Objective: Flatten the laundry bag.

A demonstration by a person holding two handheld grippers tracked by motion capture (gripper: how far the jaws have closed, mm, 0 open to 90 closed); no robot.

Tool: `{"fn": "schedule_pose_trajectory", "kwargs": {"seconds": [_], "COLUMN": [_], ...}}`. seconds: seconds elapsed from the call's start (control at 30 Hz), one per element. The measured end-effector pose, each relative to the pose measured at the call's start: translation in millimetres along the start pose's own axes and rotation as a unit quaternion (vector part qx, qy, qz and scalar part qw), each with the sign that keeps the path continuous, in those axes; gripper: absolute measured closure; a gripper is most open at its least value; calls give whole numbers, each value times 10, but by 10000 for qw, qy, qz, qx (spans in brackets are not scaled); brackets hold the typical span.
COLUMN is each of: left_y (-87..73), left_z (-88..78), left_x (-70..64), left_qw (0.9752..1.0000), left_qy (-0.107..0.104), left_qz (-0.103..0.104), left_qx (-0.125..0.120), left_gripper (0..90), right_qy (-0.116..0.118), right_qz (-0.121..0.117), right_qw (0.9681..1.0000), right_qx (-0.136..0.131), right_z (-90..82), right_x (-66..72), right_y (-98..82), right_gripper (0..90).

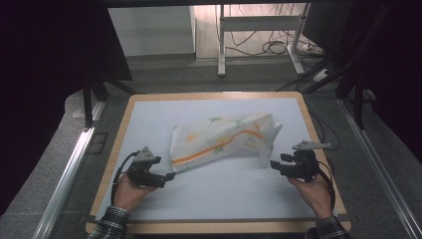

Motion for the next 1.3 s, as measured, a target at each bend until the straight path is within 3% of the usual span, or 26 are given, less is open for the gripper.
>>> {"fn": "schedule_pose_trajectory", "kwargs": {"seconds": [0.17,0.5,0.63,0.7,0.83,0.93,1.03,1.13,1.3], "left_y": [-8,1,0,-3,1,2,-19,2,29], "left_z": [72,219,250,272,294,312,353,365,327], "left_x": [13,20,27,24,54,56,8,-39,-72], "left_qw": [9999,9989,9988,9987,9985,9983,9978,9978,9980], "left_qy": [-73,123,45,-153,-78,77,-24,-34,-199], "left_qz": [-18,174,160,20,-132,-72,19,110,197], "left_qx": [91,420,457,483,520,570,668,653,575], "left_gripper": [239,426,527,569,548,445,428,483,691], "right_qy": [-147,-365,-381,-431,-384,-362,-356,-341,-290], "right_qz": [-134,-242,-292,-355,-432,-506,-547,-574,-595], "right_qw": [9998,9990,9988,9983,9981,9978,9975,9975,9976], "right_qx": [37,37,107,174,233,243,258,244,214], "right_z": [101,255,317,352,378,373,369,363,336], "right_x": [16,-17,-16,-12,30,53,61,67,89], "right_y": [23,93,96,97,108,109,103,106,122], "right_gripper": [497,621,703,780,859,864,862,864,873]}}
Point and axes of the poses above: each handheld gripper's, and its own axes: z roughly forward along the jaws, y roughly out of its top, x roughly to its left, the point moved 10 cm from there along z, roughly forward along the jaws, and after that the axes turned 5 degrees about x, right-handed, at the moved point
